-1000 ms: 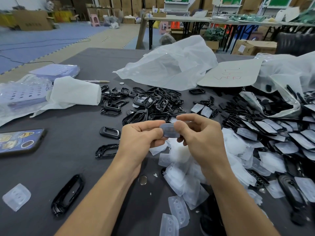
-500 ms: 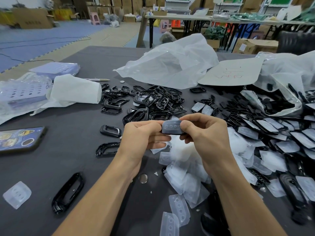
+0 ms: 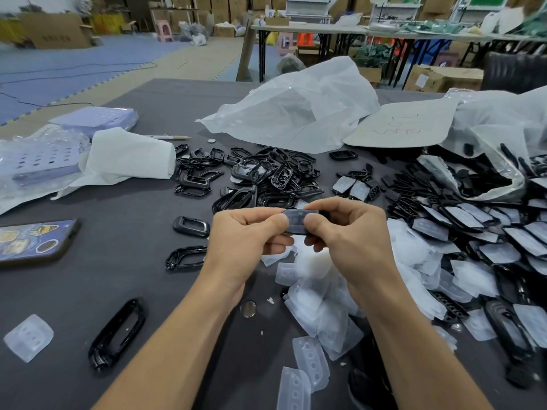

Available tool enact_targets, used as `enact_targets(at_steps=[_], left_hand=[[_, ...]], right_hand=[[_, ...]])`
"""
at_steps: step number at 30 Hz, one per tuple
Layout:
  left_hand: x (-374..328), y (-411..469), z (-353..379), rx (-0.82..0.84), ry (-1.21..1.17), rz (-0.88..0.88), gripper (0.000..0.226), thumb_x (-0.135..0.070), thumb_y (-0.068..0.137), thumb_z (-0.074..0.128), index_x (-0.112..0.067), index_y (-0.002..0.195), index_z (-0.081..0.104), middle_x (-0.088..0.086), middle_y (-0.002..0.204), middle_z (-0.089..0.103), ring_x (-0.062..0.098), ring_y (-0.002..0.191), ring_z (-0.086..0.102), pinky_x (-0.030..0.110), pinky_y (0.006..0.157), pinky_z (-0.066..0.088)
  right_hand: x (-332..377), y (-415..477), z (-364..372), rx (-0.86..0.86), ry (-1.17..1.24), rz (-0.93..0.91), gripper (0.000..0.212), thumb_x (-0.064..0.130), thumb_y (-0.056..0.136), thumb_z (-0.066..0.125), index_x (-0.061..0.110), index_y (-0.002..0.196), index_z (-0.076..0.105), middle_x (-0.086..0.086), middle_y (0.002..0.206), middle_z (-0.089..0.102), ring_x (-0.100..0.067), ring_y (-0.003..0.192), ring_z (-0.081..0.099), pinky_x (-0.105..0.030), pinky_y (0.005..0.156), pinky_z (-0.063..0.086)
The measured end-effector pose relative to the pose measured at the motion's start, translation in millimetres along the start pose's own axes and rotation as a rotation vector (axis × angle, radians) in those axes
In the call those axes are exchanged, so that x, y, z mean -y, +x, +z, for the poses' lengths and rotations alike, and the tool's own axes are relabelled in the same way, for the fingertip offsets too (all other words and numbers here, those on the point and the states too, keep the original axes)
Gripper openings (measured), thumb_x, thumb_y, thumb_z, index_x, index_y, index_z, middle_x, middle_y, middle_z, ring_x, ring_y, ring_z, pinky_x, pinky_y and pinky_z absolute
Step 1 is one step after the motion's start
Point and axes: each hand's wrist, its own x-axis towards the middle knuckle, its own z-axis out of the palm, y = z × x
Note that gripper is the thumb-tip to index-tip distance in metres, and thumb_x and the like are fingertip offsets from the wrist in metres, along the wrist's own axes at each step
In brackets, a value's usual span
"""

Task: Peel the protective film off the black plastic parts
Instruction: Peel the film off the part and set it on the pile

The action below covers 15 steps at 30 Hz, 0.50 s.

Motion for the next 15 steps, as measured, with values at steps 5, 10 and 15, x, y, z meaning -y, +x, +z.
enact_targets(at_steps=[5,10,15], left_hand=[[-2.0,0.2,0.0,0.077,-0.054,-0.043,0.034,-0.003,0.092,0.053,-0.012,0.081,0.084,0.018,0.082,0.079,0.022,0.064,0.075,0.024,0.056,0.059],[0.7,-1.1,1.3,0.116,0.048,-0.011,0.024,-0.007,0.087,0.064,-0.016,0.083,0.085,0.013,0.08,0.079,0.017,0.064,0.074,0.022,0.058,0.058],[3.2,0.3,2.3,0.055,0.078,-0.001,0.03,0.003,0.087,0.064,-0.016,0.077,0.084,0.014,0.071,0.077,0.017,0.057,0.071,0.021,0.052,0.054]], right_hand=[[0.7,0.8,-1.7,-0.02,0.03,0.01,0.021,-0.01,0.084,0.072,0.01,0.079,0.077,-0.011,0.067,0.074,-0.02,0.05,0.064,-0.024,0.049,0.05],[1.3,0.5,-0.4,-0.012,0.04,0.01,0.022,-0.011,0.084,0.072,0.009,0.078,0.076,-0.012,0.066,0.073,-0.021,0.05,0.063,-0.024,0.048,0.05],[0.3,0.3,0.2,0.003,0.038,0.019,0.021,-0.011,0.085,0.071,0.008,0.078,0.076,-0.014,0.066,0.073,-0.02,0.049,0.062,-0.024,0.048,0.05]])
